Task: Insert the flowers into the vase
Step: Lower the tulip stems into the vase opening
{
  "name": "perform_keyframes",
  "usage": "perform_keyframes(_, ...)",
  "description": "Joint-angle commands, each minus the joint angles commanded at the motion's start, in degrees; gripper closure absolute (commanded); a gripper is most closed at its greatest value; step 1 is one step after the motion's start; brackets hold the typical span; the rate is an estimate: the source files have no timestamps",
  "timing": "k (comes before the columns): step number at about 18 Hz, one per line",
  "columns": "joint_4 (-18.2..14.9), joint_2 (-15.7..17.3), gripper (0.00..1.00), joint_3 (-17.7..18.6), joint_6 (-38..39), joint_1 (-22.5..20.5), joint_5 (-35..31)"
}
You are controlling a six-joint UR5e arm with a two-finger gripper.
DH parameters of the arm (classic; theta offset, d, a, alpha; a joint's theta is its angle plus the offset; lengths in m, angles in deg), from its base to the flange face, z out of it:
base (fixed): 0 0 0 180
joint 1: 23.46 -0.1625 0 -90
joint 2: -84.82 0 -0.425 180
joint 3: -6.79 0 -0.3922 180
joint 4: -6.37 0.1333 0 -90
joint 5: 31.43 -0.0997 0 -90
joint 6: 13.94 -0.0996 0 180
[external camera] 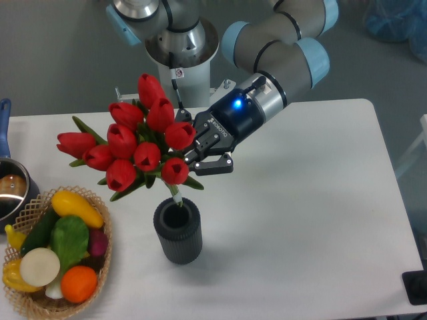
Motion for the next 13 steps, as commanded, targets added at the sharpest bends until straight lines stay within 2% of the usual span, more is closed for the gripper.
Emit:
perform_keyframes(6, 0.0, -1.0, 0.79, 0.5, -3.5, 0.1, 0.4)
perform_keyframes(13, 0.0, -1.4, 0.79, 1.0, -3.5, 0.2, 0.4)
